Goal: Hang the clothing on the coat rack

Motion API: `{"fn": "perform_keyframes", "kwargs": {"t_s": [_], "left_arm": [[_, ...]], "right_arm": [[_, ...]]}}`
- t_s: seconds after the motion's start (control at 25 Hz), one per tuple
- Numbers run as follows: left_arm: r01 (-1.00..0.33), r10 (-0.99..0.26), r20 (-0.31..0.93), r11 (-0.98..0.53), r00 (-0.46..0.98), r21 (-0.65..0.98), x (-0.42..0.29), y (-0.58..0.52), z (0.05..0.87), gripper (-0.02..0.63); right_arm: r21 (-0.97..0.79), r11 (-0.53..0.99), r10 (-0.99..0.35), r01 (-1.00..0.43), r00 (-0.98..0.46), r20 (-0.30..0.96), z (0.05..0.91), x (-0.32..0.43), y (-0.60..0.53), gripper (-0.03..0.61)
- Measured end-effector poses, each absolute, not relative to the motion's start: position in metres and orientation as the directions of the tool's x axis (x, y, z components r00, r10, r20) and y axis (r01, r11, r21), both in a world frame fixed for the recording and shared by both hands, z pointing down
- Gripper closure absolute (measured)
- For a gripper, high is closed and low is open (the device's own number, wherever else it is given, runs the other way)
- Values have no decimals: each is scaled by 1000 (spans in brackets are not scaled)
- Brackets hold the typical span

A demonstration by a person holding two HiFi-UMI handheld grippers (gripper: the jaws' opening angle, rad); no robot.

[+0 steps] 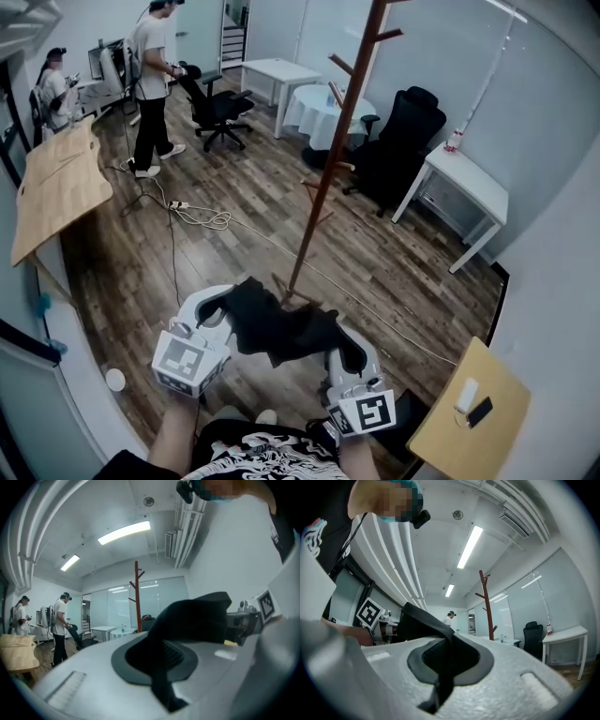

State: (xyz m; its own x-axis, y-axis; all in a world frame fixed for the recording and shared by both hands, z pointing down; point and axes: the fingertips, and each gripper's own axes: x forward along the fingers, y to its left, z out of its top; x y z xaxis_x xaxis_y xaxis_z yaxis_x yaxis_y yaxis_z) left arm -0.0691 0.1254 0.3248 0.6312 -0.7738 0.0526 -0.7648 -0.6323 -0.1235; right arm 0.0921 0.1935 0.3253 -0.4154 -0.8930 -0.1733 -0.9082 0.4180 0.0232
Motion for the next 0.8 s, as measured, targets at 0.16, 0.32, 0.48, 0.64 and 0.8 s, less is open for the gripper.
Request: {"fn": "perform_keyframes", "kwargs": {"t_s": [0.16, 0.32, 0.48, 0.64, 0.8], "left_arm": [[-764, -773, 46, -632, 632, -125, -63, 117, 326, 612], [-764, -776, 58, -629, 628, -146, -62, 105, 326, 612], [-760, -770, 38, -635, 637, -138, -63, 94, 317, 612], [-762, -769, 28, -637, 638, -117, -65, 79, 308, 612], [-771, -775, 10, -630, 632, -93, -68, 57, 301, 612]], "right_arm": [[32, 430, -886, -902, -429, -176, 323, 97, 183, 575], [43, 430, -887, -902, -431, -165, 321, 99, 169, 575], [52, 410, -895, -910, -413, -168, 318, 96, 159, 575], [54, 391, -902, -919, -394, -175, 311, 95, 139, 575], [63, 385, -904, -921, -390, -174, 312, 92, 122, 575]]}}
